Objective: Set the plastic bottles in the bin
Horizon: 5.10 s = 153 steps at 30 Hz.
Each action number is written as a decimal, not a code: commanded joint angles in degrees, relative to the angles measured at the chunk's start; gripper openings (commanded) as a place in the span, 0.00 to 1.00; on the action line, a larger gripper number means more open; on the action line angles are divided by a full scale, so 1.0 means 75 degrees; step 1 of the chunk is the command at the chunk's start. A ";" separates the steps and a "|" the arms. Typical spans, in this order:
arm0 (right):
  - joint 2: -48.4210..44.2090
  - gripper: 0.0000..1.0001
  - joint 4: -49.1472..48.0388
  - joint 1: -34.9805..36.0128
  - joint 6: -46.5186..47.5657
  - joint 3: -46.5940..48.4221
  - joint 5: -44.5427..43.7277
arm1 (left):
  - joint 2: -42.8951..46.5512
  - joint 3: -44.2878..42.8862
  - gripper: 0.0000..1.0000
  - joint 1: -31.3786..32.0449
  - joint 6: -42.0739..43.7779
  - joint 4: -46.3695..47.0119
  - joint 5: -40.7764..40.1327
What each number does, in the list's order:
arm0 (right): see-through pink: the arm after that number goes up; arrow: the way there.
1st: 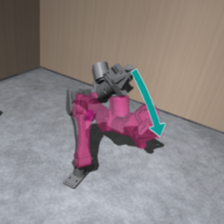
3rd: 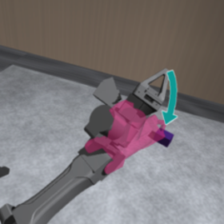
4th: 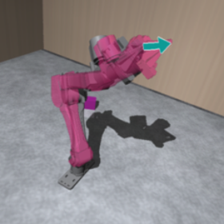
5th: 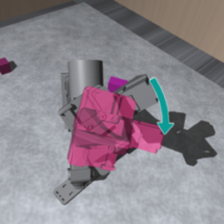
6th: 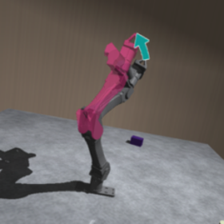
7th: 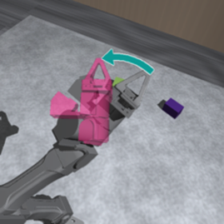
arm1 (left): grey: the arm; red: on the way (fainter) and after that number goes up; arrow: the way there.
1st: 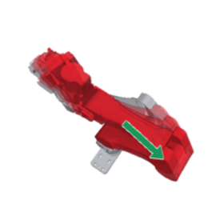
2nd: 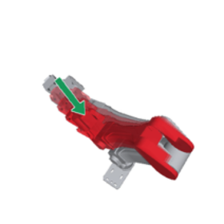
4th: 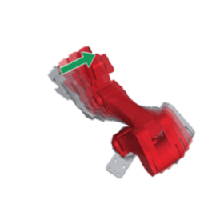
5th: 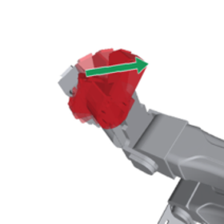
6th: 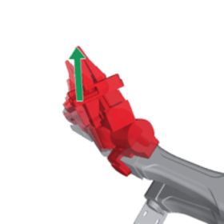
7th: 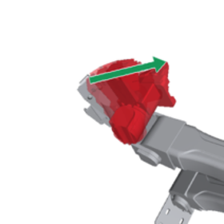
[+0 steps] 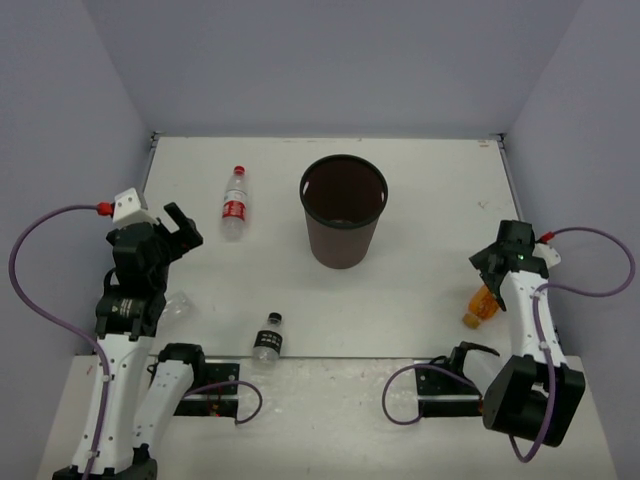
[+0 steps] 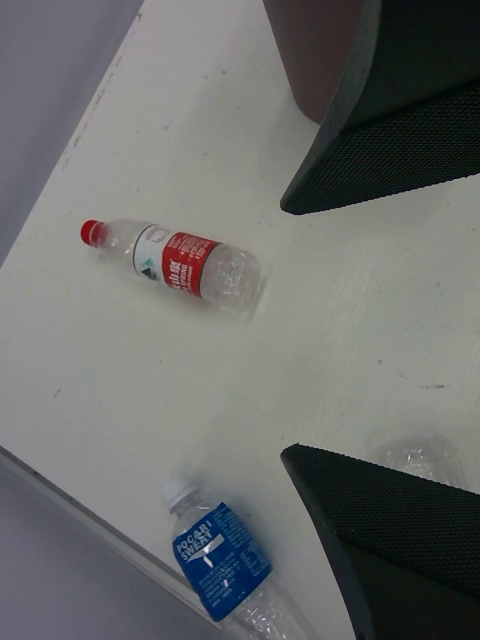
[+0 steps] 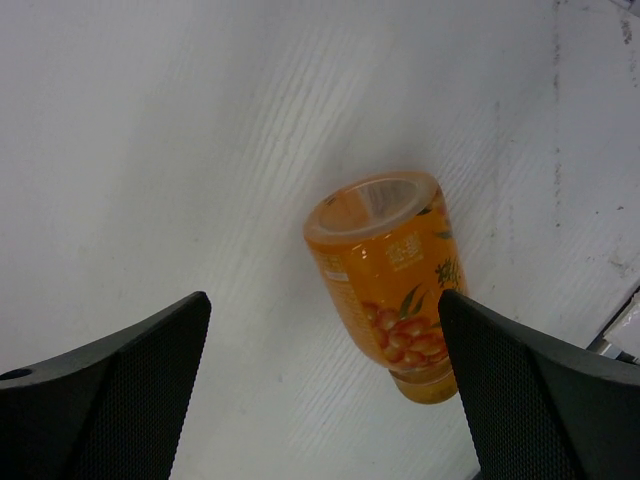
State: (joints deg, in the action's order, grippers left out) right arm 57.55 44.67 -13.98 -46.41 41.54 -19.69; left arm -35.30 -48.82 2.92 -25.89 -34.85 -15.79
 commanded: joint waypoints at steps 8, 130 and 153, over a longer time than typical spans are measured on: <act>0.0991 0.99 -0.0644 -0.0801 -0.0218 -0.0407 -0.0230 | -0.0285 0.0020 1.00 -0.0014 0.0206 0.0193 -0.0088; -0.2920 0.99 -0.1282 0.6493 0.0513 0.0814 -0.2312 | -0.3021 0.1418 1.00 0.7950 -0.5684 -0.1838 0.0500; -0.2887 0.99 -0.1289 0.6493 0.0249 0.0034 -0.2454 | -0.4135 0.2222 0.86 0.9635 -0.7315 -0.1174 0.0879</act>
State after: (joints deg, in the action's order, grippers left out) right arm 35.62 35.75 34.61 -42.78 42.41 -35.18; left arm -63.45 -32.02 72.76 -77.64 -47.16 -10.48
